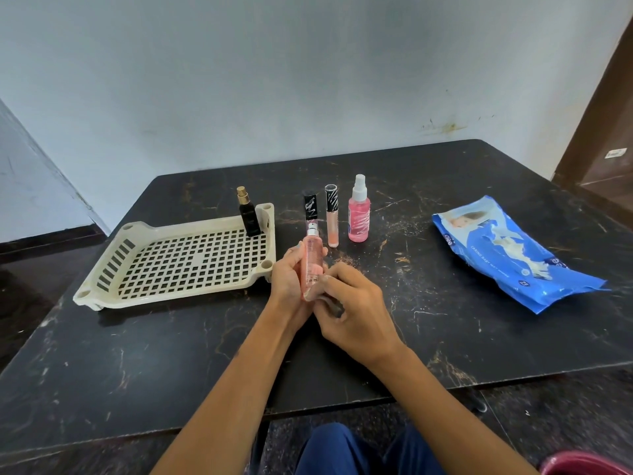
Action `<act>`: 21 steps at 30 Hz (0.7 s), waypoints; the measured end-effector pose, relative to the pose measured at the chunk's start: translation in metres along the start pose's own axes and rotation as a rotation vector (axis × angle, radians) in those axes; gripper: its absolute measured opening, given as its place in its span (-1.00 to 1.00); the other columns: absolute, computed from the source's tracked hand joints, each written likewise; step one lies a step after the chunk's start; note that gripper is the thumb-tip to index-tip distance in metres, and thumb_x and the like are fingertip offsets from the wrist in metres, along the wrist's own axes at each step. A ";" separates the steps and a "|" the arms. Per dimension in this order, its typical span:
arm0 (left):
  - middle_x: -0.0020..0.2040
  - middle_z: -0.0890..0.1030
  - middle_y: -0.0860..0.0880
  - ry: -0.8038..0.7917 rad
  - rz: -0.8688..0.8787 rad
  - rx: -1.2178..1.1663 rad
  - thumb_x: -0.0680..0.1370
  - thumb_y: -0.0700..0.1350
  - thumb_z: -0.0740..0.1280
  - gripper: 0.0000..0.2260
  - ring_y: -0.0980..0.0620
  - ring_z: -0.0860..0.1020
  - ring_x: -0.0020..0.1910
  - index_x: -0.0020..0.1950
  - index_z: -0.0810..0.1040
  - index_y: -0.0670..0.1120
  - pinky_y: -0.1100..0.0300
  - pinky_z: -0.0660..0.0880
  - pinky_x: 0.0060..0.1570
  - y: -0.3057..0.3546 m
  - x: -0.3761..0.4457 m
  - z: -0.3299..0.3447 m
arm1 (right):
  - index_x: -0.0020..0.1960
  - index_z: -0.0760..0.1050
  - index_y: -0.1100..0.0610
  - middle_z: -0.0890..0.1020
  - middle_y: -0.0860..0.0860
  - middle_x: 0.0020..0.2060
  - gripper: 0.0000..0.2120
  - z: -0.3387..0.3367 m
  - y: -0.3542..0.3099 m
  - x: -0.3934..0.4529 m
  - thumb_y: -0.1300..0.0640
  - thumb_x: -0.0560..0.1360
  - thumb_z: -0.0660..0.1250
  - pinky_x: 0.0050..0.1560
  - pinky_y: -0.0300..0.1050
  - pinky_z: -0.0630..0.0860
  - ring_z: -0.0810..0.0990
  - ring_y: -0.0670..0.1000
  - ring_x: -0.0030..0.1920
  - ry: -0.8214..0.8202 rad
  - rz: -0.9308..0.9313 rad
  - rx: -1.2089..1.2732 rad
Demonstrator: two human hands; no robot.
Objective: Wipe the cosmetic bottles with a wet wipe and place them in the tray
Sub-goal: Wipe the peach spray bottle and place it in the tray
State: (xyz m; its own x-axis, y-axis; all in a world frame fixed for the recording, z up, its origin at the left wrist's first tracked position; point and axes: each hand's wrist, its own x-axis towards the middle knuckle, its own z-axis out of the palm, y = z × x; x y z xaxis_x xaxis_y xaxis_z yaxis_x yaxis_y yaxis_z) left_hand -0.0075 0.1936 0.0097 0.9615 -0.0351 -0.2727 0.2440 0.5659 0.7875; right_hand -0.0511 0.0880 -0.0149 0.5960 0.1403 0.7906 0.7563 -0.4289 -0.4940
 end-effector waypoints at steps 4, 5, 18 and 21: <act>-0.32 0.50 -0.11 0.007 -0.018 -0.048 0.60 -0.04 0.16 -0.75 0.02 0.48 -0.40 0.15 0.40 -0.18 0.22 0.49 -0.40 0.001 0.001 0.000 | -0.10 0.65 0.26 0.61 0.10 -0.16 -0.93 0.000 -0.002 0.001 0.29 0.43 0.41 -0.12 -0.09 0.57 0.61 0.06 -0.14 0.021 -0.048 0.014; -0.30 0.50 -0.12 -0.006 -0.025 -0.049 0.59 -0.04 0.16 -0.75 0.01 0.48 -0.37 0.15 0.40 -0.18 0.21 0.50 -0.38 0.001 0.000 0.000 | -0.08 0.65 0.27 0.62 0.11 -0.14 -0.91 0.000 -0.002 0.001 0.27 0.45 0.41 -0.09 -0.10 0.57 0.61 0.05 -0.12 0.031 -0.048 0.015; -0.26 0.57 -0.06 -0.241 0.116 0.274 0.59 -0.10 0.13 -0.76 0.06 0.54 -0.30 -0.09 0.55 -0.15 0.22 0.49 -0.33 -0.004 -0.013 0.009 | 0.13 0.60 0.29 0.58 0.15 0.04 -0.72 -0.001 0.006 0.007 0.25 0.53 0.19 0.14 -0.21 0.51 0.56 0.03 0.07 0.315 0.200 -0.147; -0.21 0.57 -0.12 -0.178 0.113 0.165 0.58 -0.06 0.15 -0.71 -0.01 0.55 -0.23 -0.04 0.57 -0.22 0.16 0.50 -0.20 -0.003 -0.010 0.008 | 0.08 0.62 0.30 0.60 0.13 0.02 -0.74 -0.001 0.003 0.007 0.30 0.49 0.22 0.11 -0.23 0.51 0.57 0.02 0.04 0.252 0.119 -0.123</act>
State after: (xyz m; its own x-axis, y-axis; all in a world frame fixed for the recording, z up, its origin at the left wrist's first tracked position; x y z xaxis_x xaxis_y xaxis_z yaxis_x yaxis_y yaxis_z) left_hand -0.0168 0.1860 0.0144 0.9873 -0.1320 -0.0881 0.1375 0.4333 0.8907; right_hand -0.0450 0.0871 -0.0101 0.5810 -0.1363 0.8024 0.6379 -0.5361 -0.5530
